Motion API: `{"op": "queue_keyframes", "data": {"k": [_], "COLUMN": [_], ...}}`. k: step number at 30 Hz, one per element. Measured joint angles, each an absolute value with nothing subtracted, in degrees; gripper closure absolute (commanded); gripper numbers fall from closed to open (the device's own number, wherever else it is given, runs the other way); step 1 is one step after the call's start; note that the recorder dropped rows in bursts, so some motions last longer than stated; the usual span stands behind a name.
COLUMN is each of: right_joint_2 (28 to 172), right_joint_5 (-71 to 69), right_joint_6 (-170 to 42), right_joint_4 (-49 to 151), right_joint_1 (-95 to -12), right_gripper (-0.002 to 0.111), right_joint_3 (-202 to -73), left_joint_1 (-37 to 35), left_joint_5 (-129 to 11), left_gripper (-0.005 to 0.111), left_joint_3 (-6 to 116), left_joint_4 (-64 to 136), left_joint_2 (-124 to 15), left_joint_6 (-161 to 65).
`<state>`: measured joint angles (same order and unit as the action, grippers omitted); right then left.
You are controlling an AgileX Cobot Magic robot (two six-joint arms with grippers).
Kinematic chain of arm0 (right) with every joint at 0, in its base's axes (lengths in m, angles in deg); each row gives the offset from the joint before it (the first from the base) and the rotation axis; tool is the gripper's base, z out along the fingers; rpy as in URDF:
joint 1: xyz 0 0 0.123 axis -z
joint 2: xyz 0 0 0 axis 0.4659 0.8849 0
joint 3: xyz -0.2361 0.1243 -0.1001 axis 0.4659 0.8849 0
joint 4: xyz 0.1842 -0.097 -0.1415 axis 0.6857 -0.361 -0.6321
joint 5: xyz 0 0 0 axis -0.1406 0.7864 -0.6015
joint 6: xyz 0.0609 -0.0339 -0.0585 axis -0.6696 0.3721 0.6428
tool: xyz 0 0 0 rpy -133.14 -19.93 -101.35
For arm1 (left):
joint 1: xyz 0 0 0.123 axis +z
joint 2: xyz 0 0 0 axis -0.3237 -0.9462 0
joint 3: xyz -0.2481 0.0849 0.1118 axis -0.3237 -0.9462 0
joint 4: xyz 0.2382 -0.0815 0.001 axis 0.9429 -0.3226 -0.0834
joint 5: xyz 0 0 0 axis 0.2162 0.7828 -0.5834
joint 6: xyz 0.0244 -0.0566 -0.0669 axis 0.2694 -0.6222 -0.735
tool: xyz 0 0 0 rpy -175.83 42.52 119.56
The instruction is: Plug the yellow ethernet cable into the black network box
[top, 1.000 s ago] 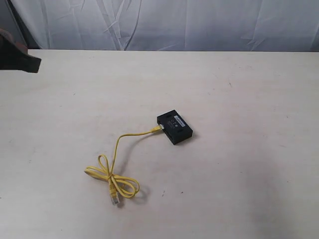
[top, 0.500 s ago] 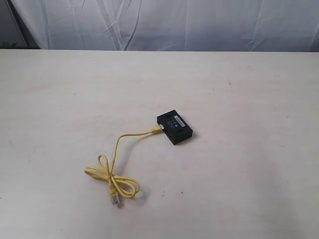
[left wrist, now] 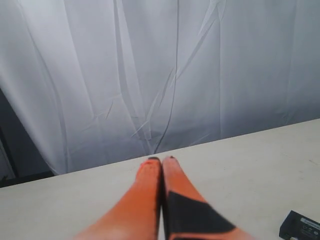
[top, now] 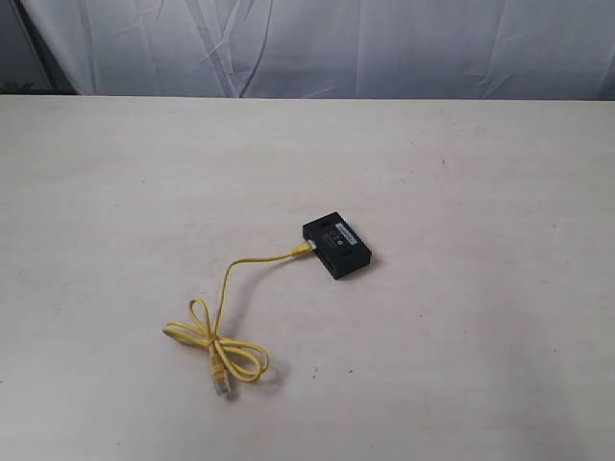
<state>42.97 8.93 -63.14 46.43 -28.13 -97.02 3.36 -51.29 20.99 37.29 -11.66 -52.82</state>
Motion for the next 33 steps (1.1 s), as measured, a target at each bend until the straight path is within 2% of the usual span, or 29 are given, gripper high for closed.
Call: {"op": "queue_keyframes", "data": {"k": [30,33], "right_joint_2": [43.0,43.0], "right_joint_5": [9.6,9.6], "right_joint_6": [-63.1,-63.1], "right_joint_4": [49.6,49.6], "right_joint_1": [-28.1,-28.1], "right_gripper": [0.109,0.109], "right_joint_3": [-97.0,-97.0], "left_joint_1": [3.4,5.2], "left_joint_5": [-51.2,-50.0], "left_gripper": [0.106,0.106], "left_joint_3": [21.0,21.0], "left_joint_4": [34.4,34.8], "left_joint_2": [-9.8,-7.6], "left_joint_6": [-52.9,-52.9]}}
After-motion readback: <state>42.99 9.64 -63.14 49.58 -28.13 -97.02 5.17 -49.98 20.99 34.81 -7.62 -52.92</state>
